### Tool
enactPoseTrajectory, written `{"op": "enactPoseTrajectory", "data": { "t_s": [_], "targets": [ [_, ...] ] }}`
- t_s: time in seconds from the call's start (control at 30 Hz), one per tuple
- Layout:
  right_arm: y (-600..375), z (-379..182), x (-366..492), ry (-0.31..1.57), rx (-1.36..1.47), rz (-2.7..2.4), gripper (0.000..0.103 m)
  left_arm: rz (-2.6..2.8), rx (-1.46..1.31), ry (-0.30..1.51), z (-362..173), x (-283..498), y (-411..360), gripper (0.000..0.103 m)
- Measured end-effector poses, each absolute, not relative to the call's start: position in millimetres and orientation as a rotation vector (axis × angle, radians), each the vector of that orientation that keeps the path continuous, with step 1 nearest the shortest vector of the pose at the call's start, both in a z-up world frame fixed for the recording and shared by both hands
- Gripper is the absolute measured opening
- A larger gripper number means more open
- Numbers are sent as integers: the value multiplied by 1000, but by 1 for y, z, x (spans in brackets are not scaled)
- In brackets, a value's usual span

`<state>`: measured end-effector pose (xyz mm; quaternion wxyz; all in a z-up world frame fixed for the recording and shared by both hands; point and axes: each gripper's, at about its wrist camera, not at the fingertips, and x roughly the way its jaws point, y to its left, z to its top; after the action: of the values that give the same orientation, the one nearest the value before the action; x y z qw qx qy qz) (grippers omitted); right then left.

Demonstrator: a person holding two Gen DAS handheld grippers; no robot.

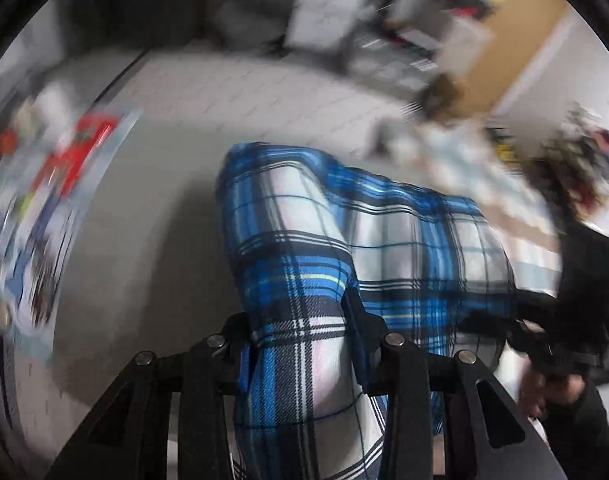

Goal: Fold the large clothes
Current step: 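Carry the bundle with both grippers and lower it onto the grey bench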

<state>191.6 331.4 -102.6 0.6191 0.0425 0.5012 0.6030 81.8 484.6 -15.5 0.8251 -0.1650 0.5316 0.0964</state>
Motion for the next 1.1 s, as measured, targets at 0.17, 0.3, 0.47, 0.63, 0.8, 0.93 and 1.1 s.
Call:
{"op": "enactPoseTrajectory", "data": {
  "t_s": [0.17, 0.3, 0.47, 0.63, 0.8, 0.93, 1.1],
  "targets": [
    [310, -122, 176, 1188, 26, 1406, 39, 202, -560, 1102, -61, 53, 527, 44],
    [280, -86, 181, 1025, -71, 1371, 39, 322, -429, 982, -29, 26, 523, 44],
    [331, -36, 190, 790, -178, 1352, 39, 155, -380, 873, -14, 16, 467, 46],
    [414, -85, 185, 830, -521, 1204, 29, 106, -320, 974, -77, 39, 422, 46],
    [409, -112, 200, 807, -500, 1226, 29, 199, -228, 926, -107, 39, 398, 52],
    [389, -93, 186, 760, -481, 1179, 32, 237, -144, 923, -116, 45, 380, 64],
    [353, -95, 149, 742, -452, 1314, 33, 269, -134, 906, -118, 47, 383, 68]
  ]
}}
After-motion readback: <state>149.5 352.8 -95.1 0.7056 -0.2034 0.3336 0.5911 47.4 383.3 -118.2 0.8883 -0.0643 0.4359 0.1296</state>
